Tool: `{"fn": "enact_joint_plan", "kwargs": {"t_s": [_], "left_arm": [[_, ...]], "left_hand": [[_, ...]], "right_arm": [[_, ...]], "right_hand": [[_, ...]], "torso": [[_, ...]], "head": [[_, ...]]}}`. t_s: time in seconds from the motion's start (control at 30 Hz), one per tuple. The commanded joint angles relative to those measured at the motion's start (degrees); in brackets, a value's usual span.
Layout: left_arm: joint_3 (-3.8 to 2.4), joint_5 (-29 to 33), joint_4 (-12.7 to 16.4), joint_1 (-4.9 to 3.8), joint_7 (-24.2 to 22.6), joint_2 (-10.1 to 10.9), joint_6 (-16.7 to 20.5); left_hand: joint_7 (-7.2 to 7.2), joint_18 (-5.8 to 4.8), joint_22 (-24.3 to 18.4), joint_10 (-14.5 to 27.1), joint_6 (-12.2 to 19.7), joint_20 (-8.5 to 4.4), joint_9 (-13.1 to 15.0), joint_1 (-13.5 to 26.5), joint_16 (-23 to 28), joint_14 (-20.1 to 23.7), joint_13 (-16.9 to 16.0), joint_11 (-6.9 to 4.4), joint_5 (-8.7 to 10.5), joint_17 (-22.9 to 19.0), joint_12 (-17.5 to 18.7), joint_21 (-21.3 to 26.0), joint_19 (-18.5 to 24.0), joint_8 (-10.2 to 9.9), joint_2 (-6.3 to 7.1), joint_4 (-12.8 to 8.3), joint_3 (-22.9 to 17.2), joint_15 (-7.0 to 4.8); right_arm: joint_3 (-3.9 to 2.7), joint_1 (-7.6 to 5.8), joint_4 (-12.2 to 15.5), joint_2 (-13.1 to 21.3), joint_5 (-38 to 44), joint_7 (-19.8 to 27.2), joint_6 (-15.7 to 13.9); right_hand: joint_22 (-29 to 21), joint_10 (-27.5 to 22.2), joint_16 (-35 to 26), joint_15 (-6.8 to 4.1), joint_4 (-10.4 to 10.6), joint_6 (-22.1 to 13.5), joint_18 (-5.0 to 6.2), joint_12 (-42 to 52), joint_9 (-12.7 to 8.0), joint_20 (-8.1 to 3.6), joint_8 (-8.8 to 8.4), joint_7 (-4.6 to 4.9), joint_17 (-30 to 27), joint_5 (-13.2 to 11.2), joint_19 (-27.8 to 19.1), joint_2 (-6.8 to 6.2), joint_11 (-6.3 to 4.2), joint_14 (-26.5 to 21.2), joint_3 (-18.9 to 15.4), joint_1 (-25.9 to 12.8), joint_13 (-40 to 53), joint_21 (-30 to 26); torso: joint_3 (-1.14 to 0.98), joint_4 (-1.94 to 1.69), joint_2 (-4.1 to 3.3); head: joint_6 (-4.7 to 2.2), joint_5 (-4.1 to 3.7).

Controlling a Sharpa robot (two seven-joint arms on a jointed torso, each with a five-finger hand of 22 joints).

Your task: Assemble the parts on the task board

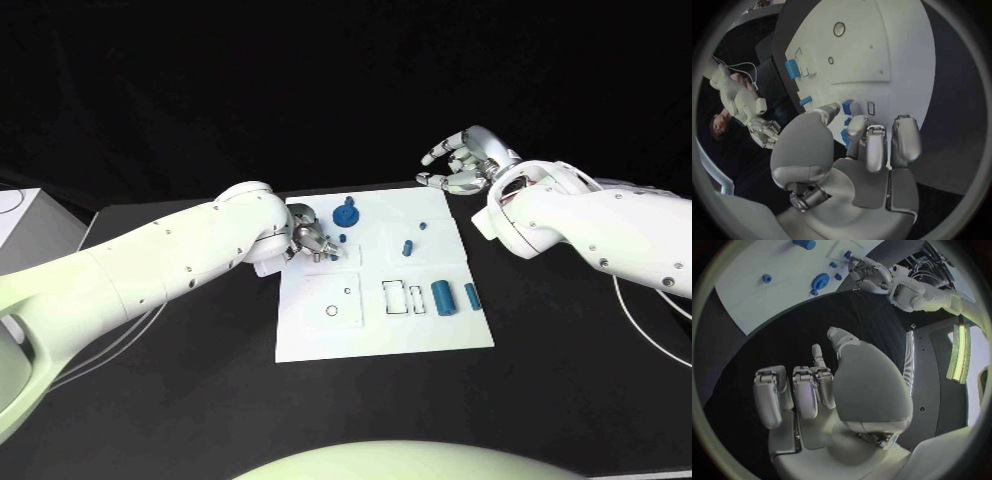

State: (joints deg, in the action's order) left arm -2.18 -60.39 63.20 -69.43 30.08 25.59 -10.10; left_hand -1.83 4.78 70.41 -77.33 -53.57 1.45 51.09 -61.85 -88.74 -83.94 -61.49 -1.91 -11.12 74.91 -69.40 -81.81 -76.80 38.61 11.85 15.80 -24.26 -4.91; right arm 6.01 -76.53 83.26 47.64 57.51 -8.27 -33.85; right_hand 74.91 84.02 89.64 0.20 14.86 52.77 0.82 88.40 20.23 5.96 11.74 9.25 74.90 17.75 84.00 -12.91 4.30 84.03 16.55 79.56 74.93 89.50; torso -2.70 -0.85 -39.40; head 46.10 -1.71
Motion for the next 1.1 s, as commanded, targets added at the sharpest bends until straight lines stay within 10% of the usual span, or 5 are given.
{"fn": "enact_joint_plan", "kwargs": {"t_s": [0.03, 0.27, 0.5, 0.73, 1.1], "left_arm": [[-0.07, 0.5, 0.3, 0.08, -0.4, 0.1, 1.0], [-0.42, 0.9, 1.3, 0.12, -0.7, 0.8, 2.0], [-2.61, 2.6, 3.4, 0.13, -2.1, 2.3, 4.2], [-4.92, 5.4, 5.2, 0.12, -8.0, 3.5, 8.5], [-5.53, 2.7, 4.3, 0.11, -14.5, 3.9, 13.2]], "left_hand": [[0.08, -0.59, 0.0, 0.1, -0.3, 0.13, 0.1, -0.5, -0.2, -5.4, 0.0, -0.18, 0.46, 12.9, -0.2, 0.3, -0.4, -0.3, -0.07, 0.1, 0.4, -0.18], [0.08, -0.59, 0.0, 0.1, -0.3, 0.13, 0.1, -0.5, -0.2, -5.4, 0.0, -0.18, 0.46, 12.9, -0.2, 0.3, -0.4, -0.3, -0.07, 0.1, 0.4, -0.18], [-0.09, -0.42, -0.8, 0.8, 0.2, 0.18, 0.1, -1.4, 0.1, -5.2, 0.9, -0.03, 0.55, 12.3, 0.6, 0.7, 0.2, -0.8, 0.09, 0.4, 1.0, -0.11], [-4.32, 2.68, -16.6, 17.5, 8.2, 2.87, -2.6, -9.2, 8.0, 0.8, 20.2, 3.81, -0.13, -1.1, 16.5, 9.7, 12.4, -7.6, -1.33, 0.2, 1.8, 3.29], [-7.59, 5.6, -31.9, 24.6, 9.6, 5.59, -10.7, -18.2, 16.9, 10.0, 30.0, 6.83, -0.27, -15.8, 26.5, 20.7, 24.1, -14.3, -0.04, -4.3, -7.5, 6.07]], "right_arm": [[-0.03, 0.01, 0.0, 0.0, 0.5, 0.2, 0.5], [-0.03, 0.04, 0.0, 0.0, 0.5, 0.2, 0.5], [-0.03, 0.07, 0.0, 0.1, 0.5, 0.3, 0.4], [-0.03, 0.08, 0.0, 0.4, 0.5, 0.6, 0.1], [-0.03, 0.08, 0.0, 0.5, 0.5, 1.0, -0.2]], "right_hand": [[14.6, 4.4, 0.3, -0.16, 0.4, -0.4, -0.65, 0.1, 0.1, -0.11, 0.38, -0.13, 14.9, 0.2, 5.7, -0.07, 0.05, 5.9, 0.0, -0.3, 13.8, -0.1], [14.6, 4.4, 0.3, -0.16, 0.4, -0.4, -0.65, 0.1, 0.1, -0.11, 0.38, -0.13, 14.9, 0.2, 5.7, -0.07, 0.05, 5.9, 0.0, -0.3, 13.8, -0.1], [14.6, 4.4, 0.3, -0.16, 0.4, -0.4, -0.65, 0.1, 0.1, -0.11, 0.38, -0.13, 14.9, 0.2, 5.7, -0.07, 0.05, 5.9, 0.0, -0.3, 13.8, -0.1], [14.6, 4.4, 0.3, -0.16, 0.4, -0.4, -0.65, 0.1, 0.1, -0.11, 0.38, -0.13, 14.9, 0.2, 5.7, -0.07, 0.05, 5.9, 0.0, -0.3, 13.8, -0.1], [14.6, 4.4, 0.2, -0.17, 0.5, -0.5, -0.64, 0.0, 0.1, -0.12, 0.52, -0.15, 14.8, 0.2, 5.7, -0.1, 0.04, 5.9, 0.1, -0.4, 13.8, -0.1]], "torso": [[-0.01, 0.0, 0.02], [-0.01, -0.01, 0.01], [-0.01, 0.0, 0.01], [0.02, -0.03, 0.03], [0.06, -0.05, 0.02]], "head": [[-0.03, -0.02], [-0.21, -0.01], [-0.38, -0.13], [-0.58, -0.26], [-1.44, -0.3]]}}
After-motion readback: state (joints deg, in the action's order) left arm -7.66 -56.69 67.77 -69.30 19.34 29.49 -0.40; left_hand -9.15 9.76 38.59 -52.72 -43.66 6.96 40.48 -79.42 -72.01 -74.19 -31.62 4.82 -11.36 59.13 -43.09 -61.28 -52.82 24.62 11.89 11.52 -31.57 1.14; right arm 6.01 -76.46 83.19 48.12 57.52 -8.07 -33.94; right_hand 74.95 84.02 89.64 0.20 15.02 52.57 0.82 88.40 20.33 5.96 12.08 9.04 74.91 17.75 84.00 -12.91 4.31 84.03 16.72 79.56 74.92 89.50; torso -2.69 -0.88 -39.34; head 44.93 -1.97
